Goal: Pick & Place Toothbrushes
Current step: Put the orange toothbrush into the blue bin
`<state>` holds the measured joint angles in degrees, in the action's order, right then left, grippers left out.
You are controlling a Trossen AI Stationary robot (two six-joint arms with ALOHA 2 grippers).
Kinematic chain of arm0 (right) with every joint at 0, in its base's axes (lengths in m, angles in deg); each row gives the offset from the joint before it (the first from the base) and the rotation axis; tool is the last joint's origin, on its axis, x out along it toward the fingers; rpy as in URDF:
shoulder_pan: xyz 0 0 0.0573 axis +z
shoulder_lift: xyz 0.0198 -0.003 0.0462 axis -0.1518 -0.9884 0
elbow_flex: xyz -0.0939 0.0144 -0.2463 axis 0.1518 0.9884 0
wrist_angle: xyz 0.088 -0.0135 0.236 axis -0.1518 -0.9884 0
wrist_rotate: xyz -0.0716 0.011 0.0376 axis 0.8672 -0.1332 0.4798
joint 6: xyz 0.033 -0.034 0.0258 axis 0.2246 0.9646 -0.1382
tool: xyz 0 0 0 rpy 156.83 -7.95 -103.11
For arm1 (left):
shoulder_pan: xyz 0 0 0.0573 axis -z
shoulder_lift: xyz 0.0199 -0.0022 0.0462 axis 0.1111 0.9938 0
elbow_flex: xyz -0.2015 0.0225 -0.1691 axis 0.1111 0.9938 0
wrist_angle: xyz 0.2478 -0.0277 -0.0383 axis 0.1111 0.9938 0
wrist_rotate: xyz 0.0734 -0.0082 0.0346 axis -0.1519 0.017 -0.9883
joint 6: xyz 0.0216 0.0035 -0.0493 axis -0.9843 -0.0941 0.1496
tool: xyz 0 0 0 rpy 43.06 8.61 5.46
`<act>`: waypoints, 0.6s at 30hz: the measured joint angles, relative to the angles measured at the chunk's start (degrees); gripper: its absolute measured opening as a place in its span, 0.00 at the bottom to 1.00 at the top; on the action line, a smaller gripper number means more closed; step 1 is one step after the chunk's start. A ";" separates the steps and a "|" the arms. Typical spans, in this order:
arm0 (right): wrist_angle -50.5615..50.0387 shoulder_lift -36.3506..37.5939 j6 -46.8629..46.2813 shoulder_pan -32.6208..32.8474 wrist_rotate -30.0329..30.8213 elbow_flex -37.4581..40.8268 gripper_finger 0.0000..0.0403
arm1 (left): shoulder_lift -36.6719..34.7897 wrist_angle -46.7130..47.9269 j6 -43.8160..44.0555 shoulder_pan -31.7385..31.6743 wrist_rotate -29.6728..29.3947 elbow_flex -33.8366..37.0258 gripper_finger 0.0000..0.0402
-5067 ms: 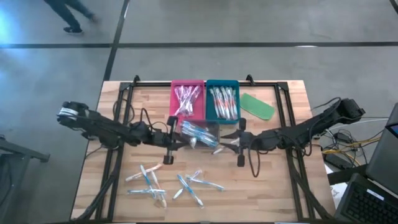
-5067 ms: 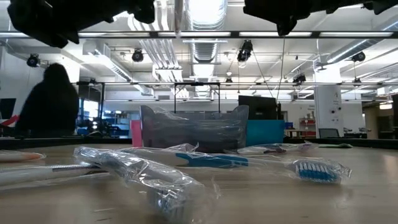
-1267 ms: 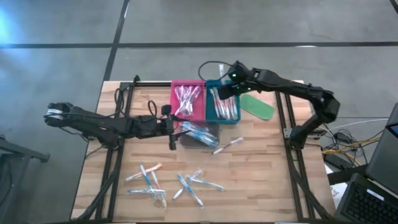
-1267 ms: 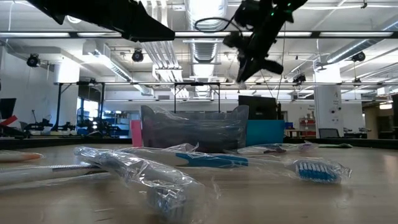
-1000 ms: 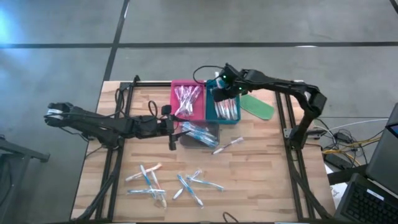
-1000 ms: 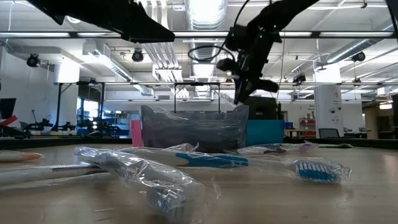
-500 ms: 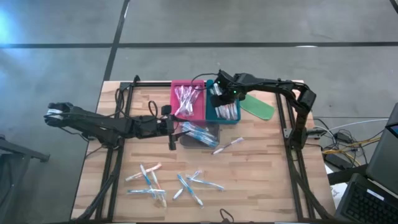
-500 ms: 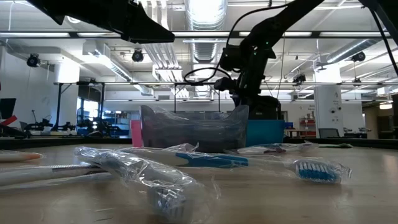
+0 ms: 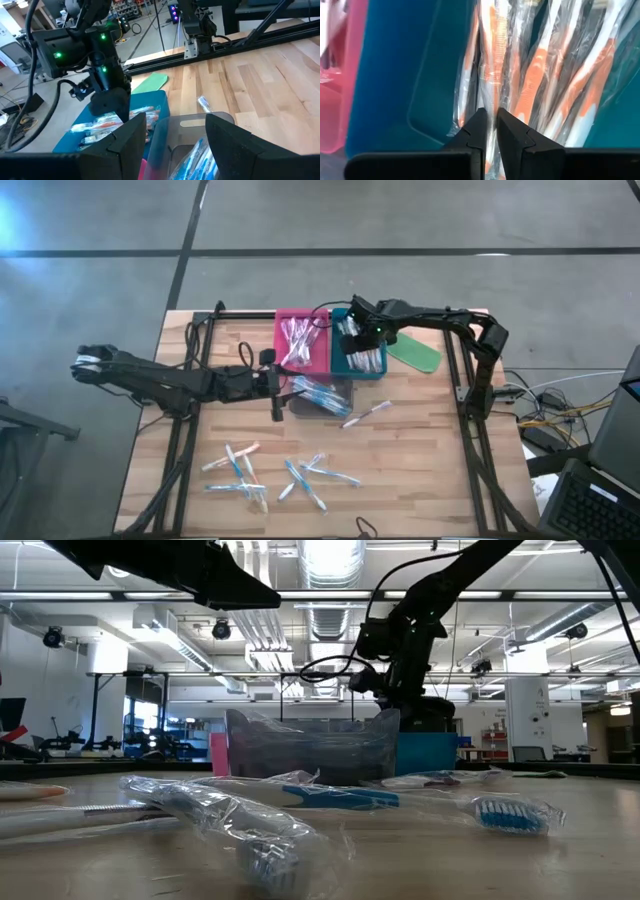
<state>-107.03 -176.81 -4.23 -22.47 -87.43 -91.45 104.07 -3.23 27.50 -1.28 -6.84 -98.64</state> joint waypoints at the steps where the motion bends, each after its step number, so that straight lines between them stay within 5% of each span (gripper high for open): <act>1: 0.04 0.00 0.00 0.00 -0.05 0.24 0.07 | 0.00 -0.01 0.00 0.00 0.00 0.00 0.52; 18: 0.23 0.00 0.28 -0.22 -0.55 1.15 0.25 | 0.00 -0.01 0.11 0.02 0.00 0.00 0.52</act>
<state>-106.80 -176.81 -3.95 -22.69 -87.98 -90.30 104.07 -3.24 27.61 -1.26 -6.84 -98.64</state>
